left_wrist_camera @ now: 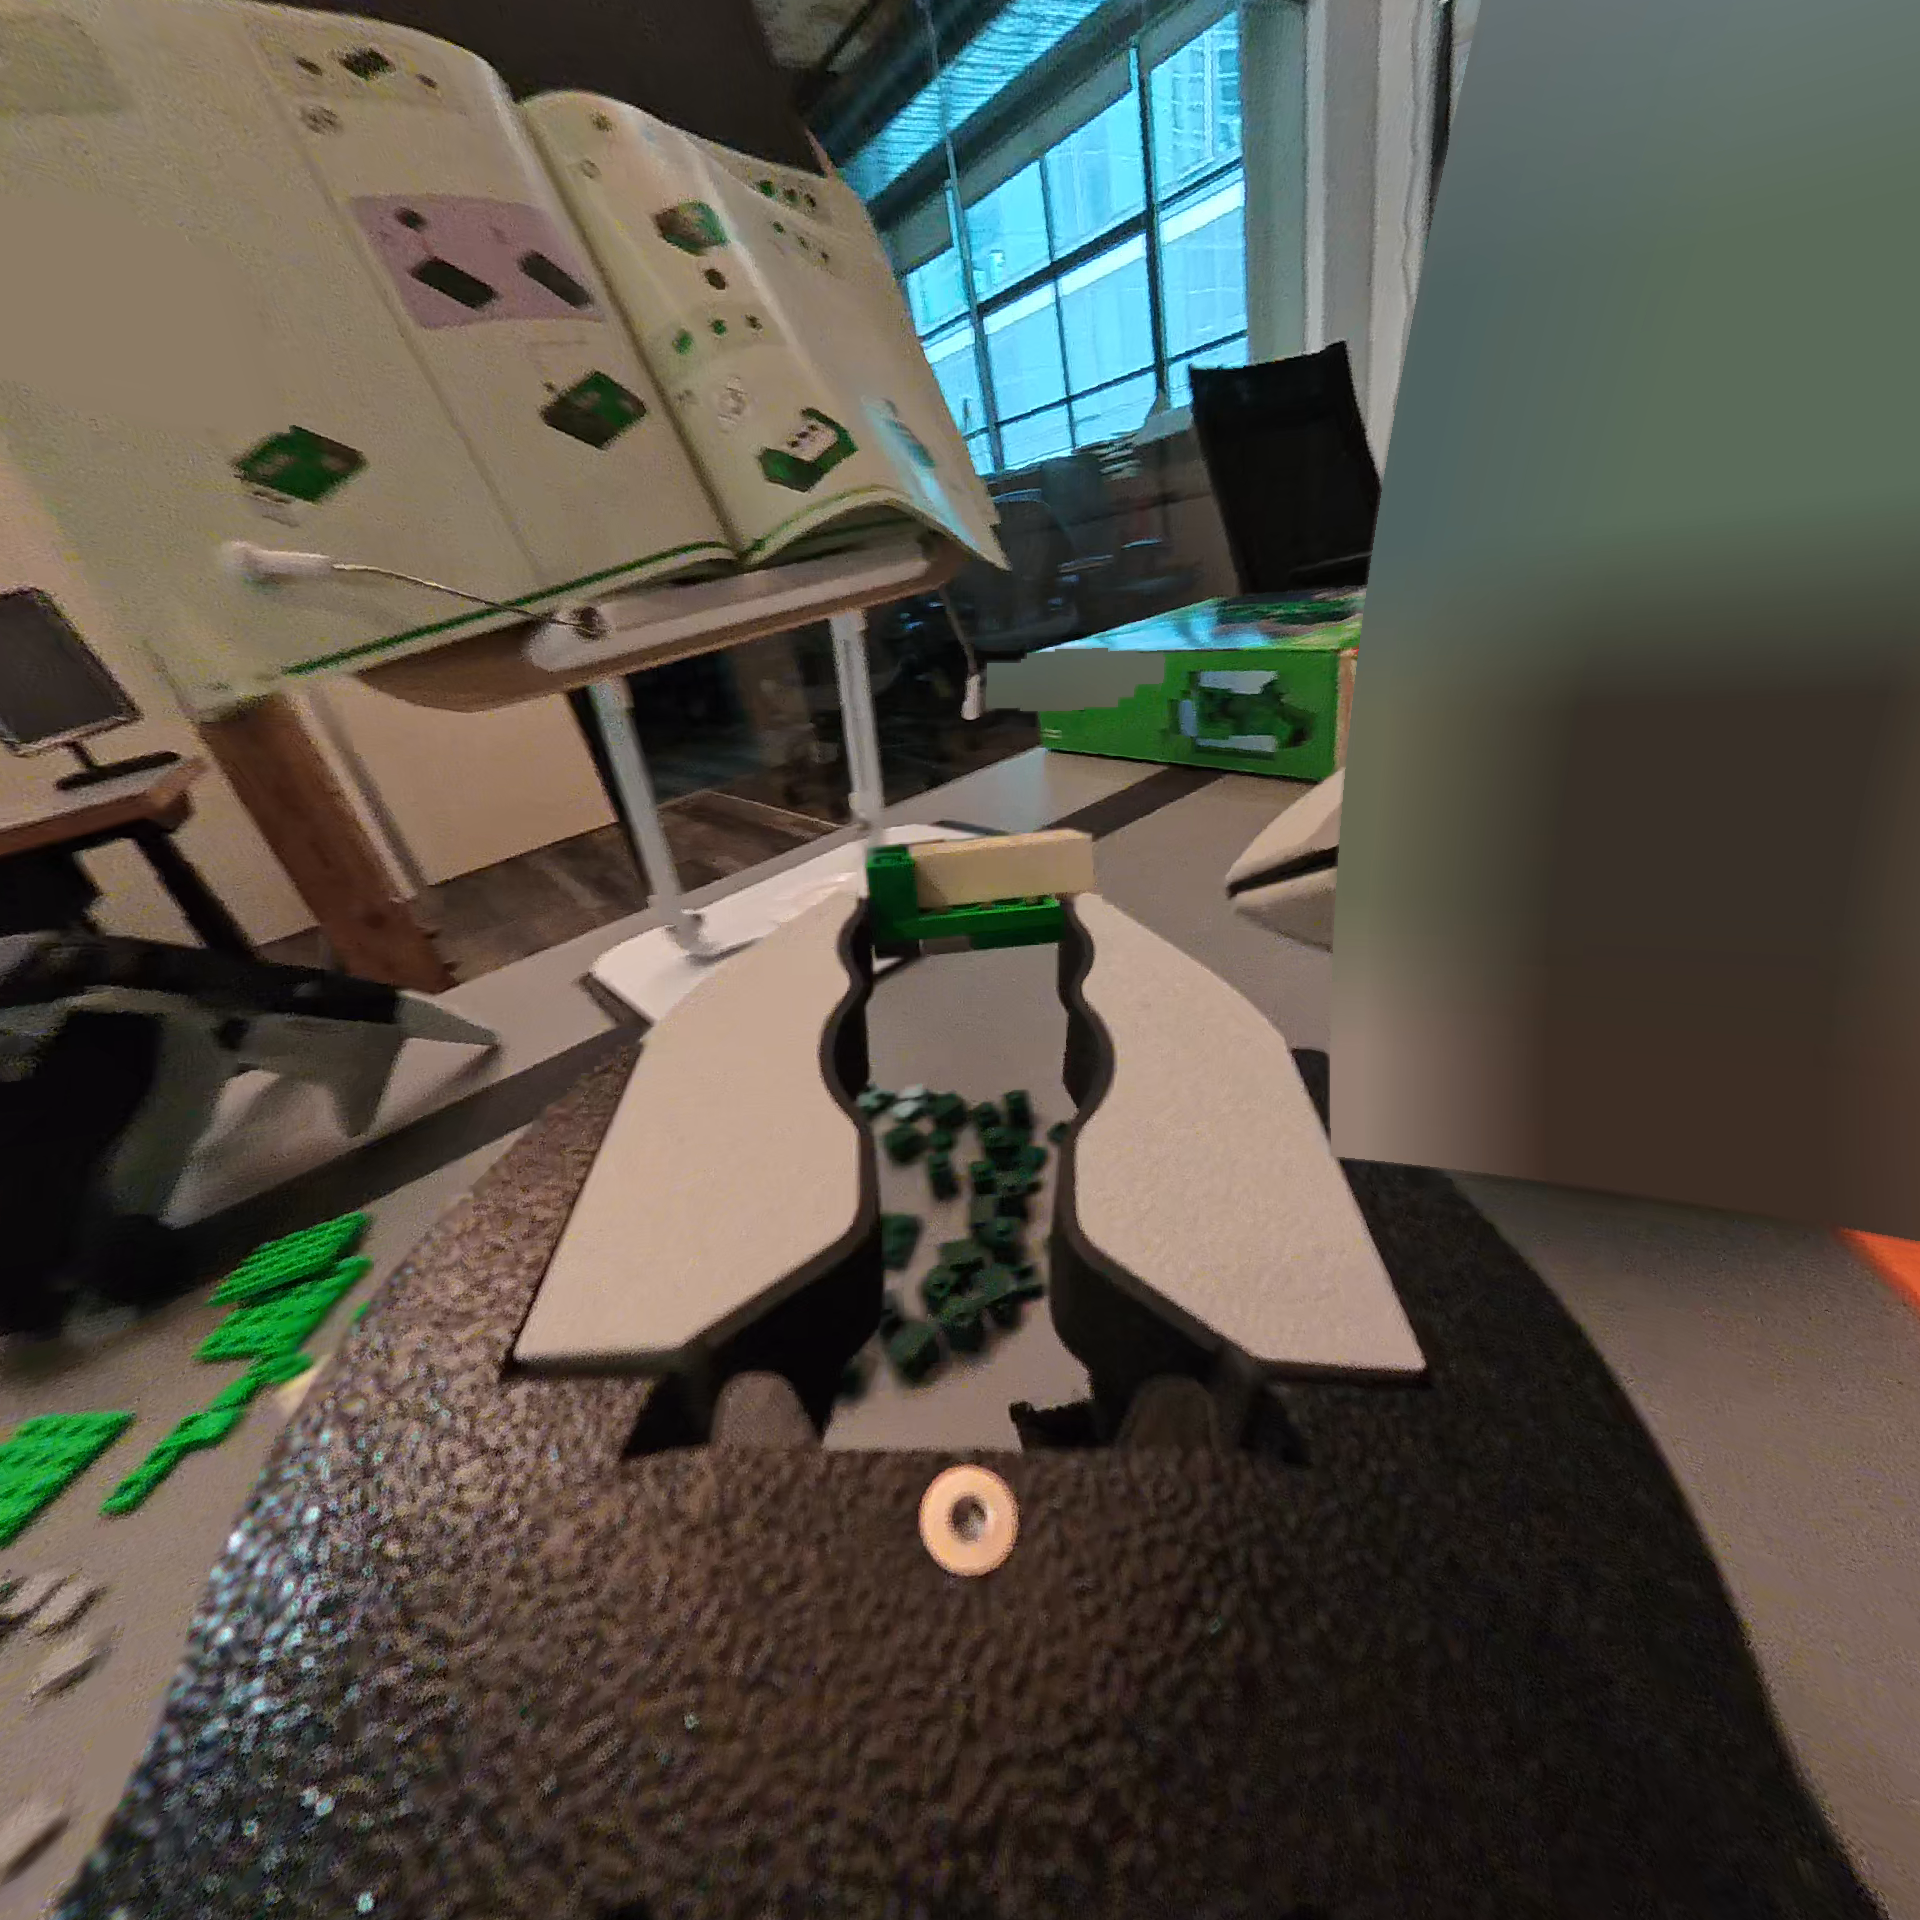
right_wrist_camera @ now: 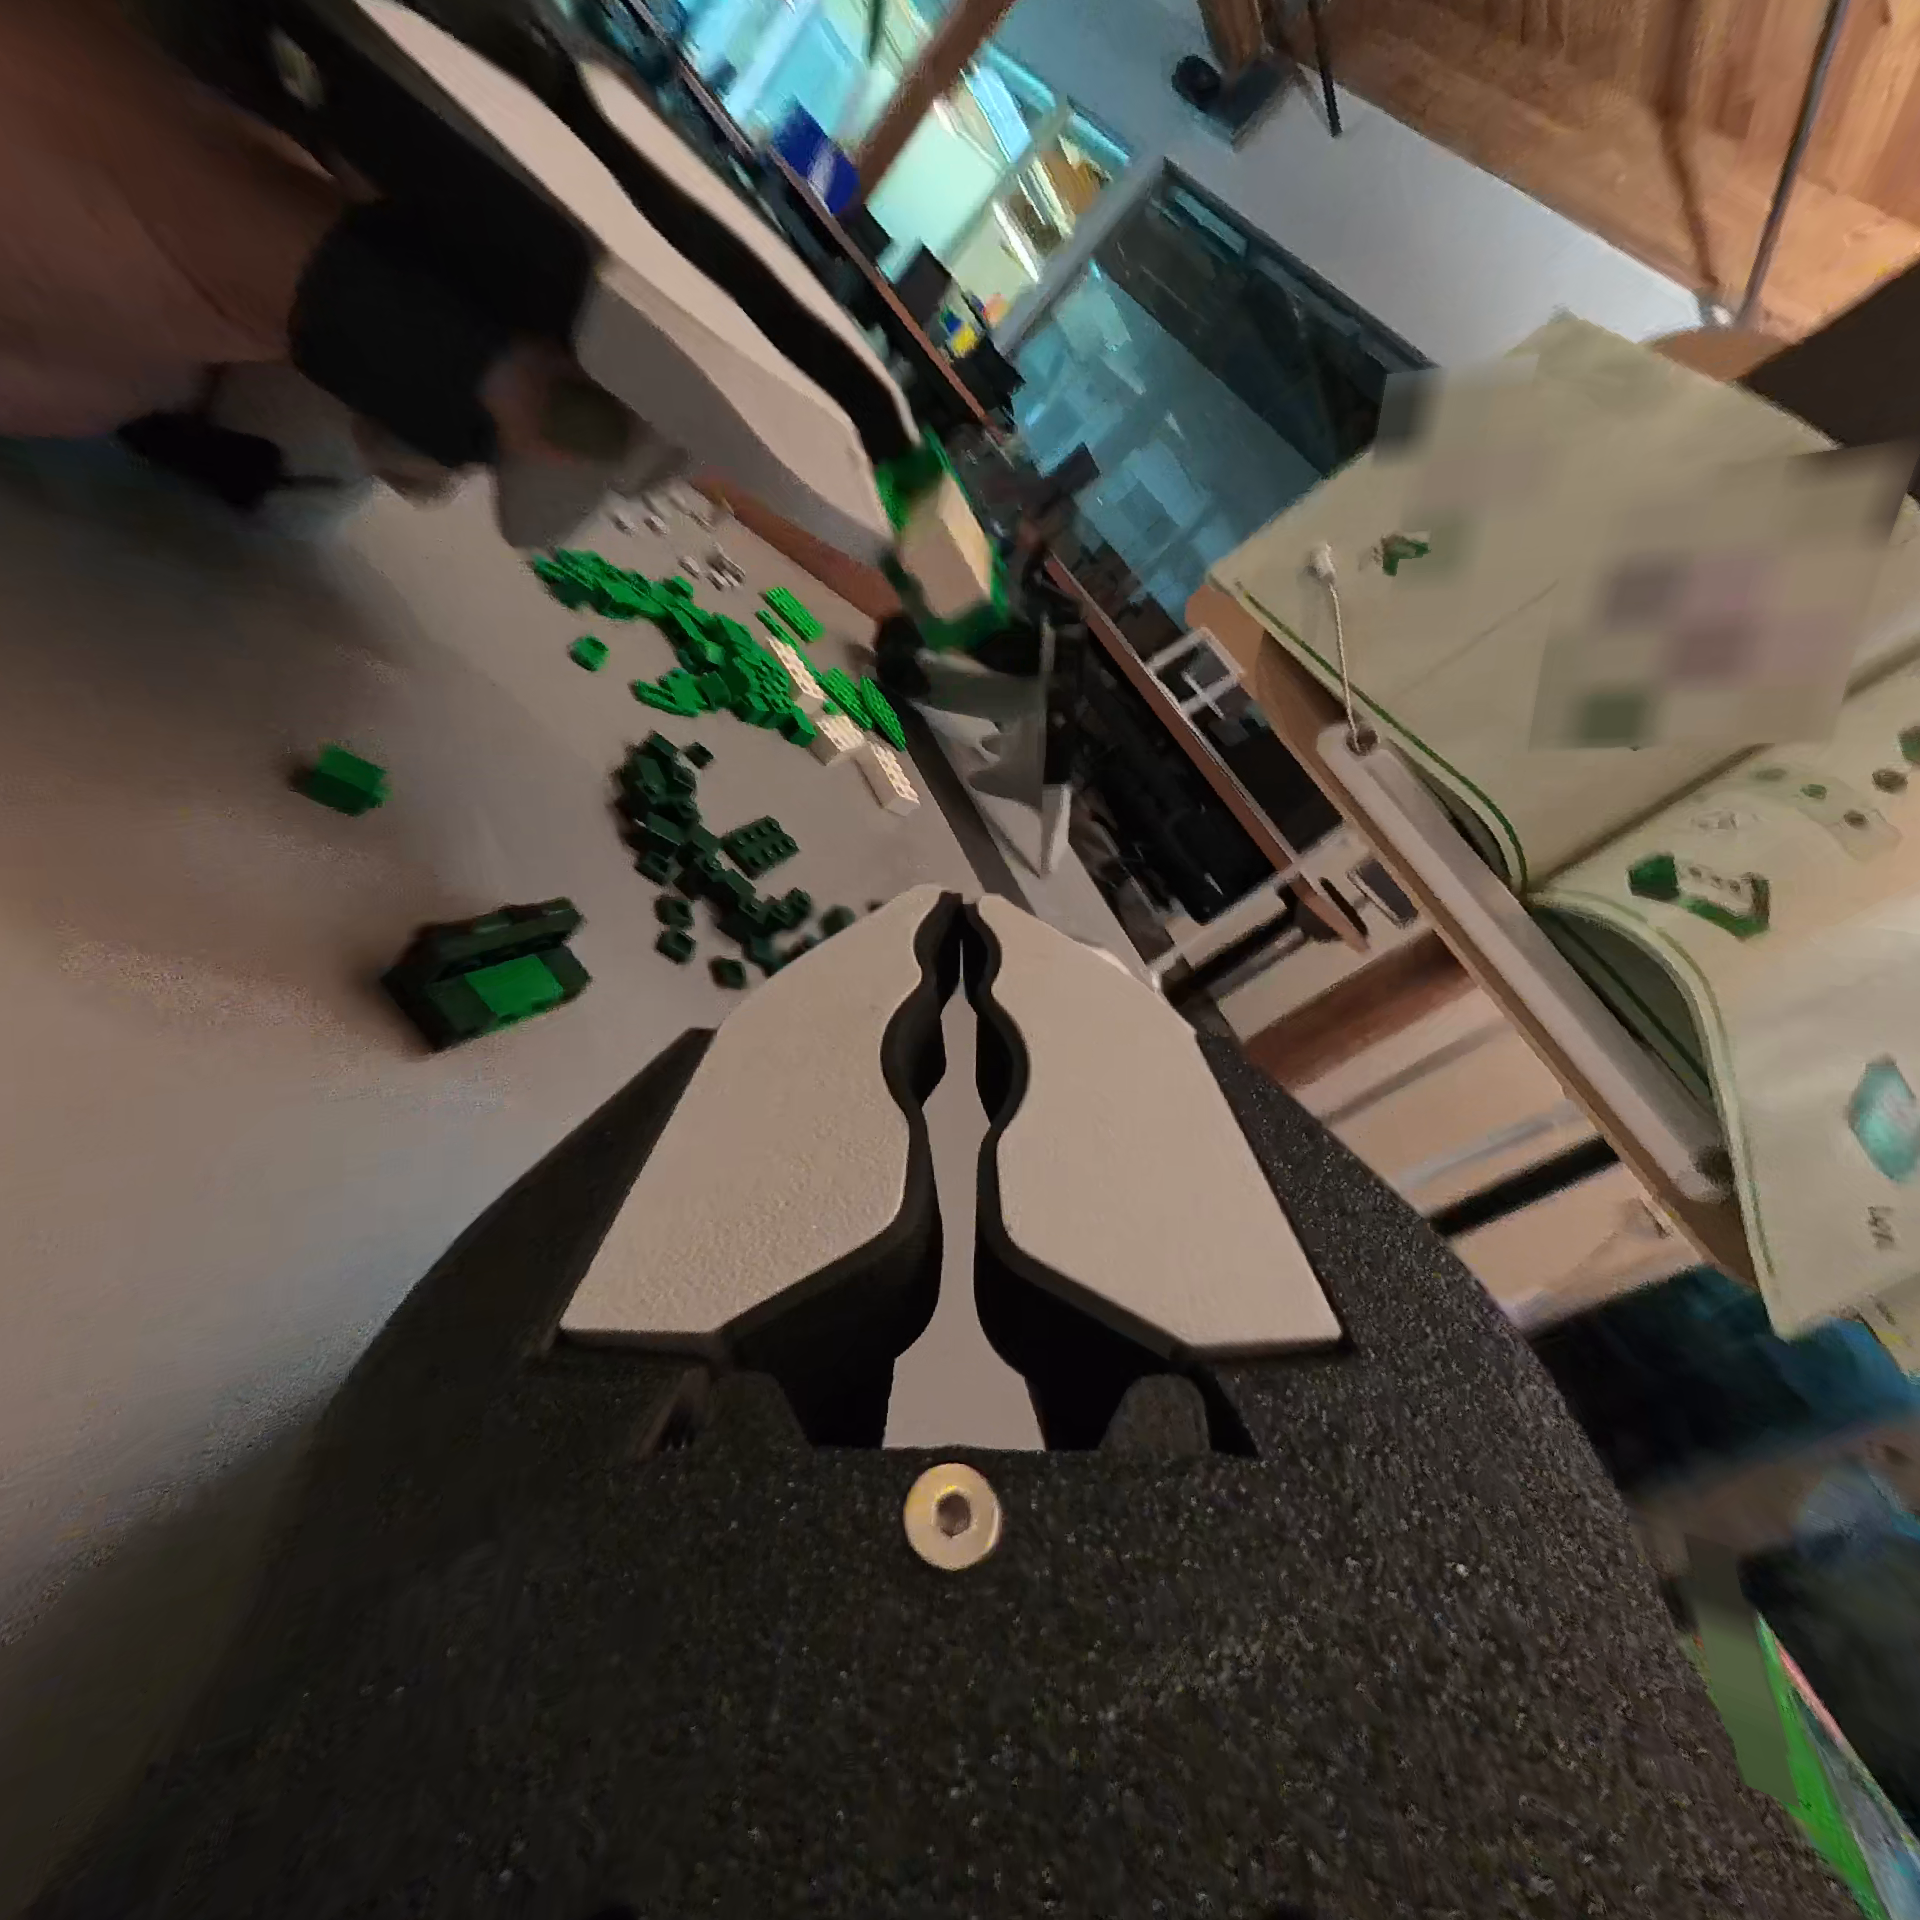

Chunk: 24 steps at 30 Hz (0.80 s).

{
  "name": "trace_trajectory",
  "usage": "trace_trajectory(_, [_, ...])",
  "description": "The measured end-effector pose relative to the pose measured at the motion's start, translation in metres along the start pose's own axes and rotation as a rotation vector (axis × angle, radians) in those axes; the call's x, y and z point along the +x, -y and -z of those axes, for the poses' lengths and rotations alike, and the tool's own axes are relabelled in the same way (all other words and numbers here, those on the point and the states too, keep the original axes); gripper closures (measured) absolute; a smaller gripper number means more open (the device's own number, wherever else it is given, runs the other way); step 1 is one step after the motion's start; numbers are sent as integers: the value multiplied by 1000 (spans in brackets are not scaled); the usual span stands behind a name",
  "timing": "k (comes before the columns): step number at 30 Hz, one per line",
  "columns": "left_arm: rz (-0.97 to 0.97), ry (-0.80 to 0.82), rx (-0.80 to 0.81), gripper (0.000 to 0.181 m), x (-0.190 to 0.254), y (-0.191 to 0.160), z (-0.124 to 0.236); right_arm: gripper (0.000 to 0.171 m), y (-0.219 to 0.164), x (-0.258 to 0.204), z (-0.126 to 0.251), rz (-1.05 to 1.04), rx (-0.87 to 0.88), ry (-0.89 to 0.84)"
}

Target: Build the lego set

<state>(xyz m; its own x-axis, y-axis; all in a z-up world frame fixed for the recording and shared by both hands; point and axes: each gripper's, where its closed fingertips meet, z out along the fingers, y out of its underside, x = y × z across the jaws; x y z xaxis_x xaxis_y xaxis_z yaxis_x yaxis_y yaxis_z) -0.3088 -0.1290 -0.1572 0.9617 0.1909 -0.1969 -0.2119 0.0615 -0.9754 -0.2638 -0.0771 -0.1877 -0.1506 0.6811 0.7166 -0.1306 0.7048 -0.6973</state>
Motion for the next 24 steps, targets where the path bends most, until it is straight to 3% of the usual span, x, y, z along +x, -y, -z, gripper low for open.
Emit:
trace_trajectory(8, [20, 184, -21, 148, -63, -7, 38, 171, -12, 8, -2, -72, -74, -30])
trace_trajectory(14, [3, 101, -35, 148, -54, -9, 44, 169, -5, -20, -1, 18, -75, 85])
trace_trajectory(20, [-43, 40, -79, 148, -53, -15, 47, 151, 26, -87, 6, 147, -109, 611])
trace_trajectory(24, [-33, 10, -116, 148, -61, -22, 53, 149, 33, -111, 5, 293, -230, 998])
